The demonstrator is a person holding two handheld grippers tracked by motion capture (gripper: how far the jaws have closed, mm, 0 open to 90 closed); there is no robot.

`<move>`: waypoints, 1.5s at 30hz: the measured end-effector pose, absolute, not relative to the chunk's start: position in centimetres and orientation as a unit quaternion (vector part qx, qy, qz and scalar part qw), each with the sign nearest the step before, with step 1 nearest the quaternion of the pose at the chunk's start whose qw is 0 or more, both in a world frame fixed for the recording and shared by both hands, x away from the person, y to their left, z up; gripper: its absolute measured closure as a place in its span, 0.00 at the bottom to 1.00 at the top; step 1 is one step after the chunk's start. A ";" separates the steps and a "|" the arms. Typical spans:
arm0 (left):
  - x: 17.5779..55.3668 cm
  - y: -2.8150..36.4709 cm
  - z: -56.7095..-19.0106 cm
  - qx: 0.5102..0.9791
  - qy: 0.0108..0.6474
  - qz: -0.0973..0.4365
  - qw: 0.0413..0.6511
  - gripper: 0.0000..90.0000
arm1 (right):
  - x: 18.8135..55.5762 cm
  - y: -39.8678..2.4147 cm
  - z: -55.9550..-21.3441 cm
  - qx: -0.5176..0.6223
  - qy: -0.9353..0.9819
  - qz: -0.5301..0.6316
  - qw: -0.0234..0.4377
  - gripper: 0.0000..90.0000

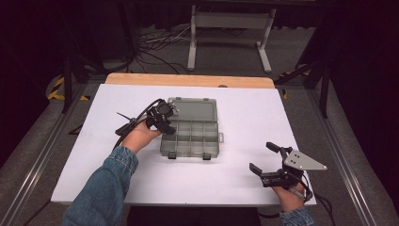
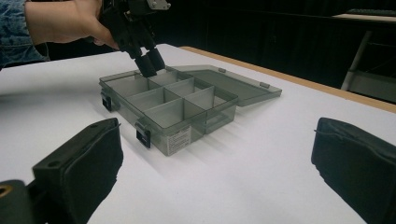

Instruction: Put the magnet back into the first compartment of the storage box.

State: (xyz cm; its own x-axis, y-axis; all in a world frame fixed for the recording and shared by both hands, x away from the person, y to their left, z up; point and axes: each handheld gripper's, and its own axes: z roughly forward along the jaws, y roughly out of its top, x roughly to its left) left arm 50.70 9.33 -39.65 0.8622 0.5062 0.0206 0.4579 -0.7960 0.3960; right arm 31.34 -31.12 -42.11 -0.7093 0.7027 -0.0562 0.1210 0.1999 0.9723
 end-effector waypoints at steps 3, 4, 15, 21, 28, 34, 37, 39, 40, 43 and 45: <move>50.5 9.6 -39.2 0.943 0.254 0.062 0.204 0.57 | 31.3 -31.1 -42.1 0.282 0.731 0.566 0.257 0.03; 50.3 9.6 -39.0 0.942 0.257 0.067 0.206 0.54 | 31.3 -31.1 -42.1 0.282 0.731 0.566 0.257 0.03; 48.9 10.3 -36.9 0.926 0.266 0.073 0.258 0.25 | 31.2 -31.1 -42.1 0.284 0.731 0.564 0.258 0.03; 47.6 11.0 -35.4 0.918 0.256 0.088 0.290 0.11 | 31.2 -31.1 -42.1 0.285 0.730 0.565 0.257 0.03; 45.2 12.4 -33.9 0.894 0.244 0.107 0.359 0.04 | 31.2 -31.3 -42.1 0.288 0.728 0.566 0.260 0.03; 43.4 14.0 -33.3 0.877 0.233 0.119 0.402 0.03 | 31.2 -31.4 -42.0 0.288 0.727 0.566 0.262 0.03; 42.4 14.8 -33.1 0.866 0.229 0.126 0.425 0.02 | 31.2 -31.5 -42.0 0.288 0.727 0.565 0.262 0.03; 41.6 15.5 -33.0 0.857 0.225 0.134 0.444 0.03 | 31.2 -31.5 -42.0 0.289 0.727 0.564 0.264 0.03; 41.4 15.7 -33.0 0.854 0.224 0.132 0.450 0.03 | 31.2 -31.5 -42.0 0.288 0.727 0.565 0.264 0.03; 40.3 16.6 -33.1 0.840 0.217 0.142 0.477 0.02 | 31.2 -31.5 -42.0 0.289 0.726 0.565 0.265 0.03; 39.6 17.2 -33.2 0.829 0.214 0.150 0.495 0.02 | 31.2 -31.5 -42.0 0.289 0.727 0.564 0.265 0.03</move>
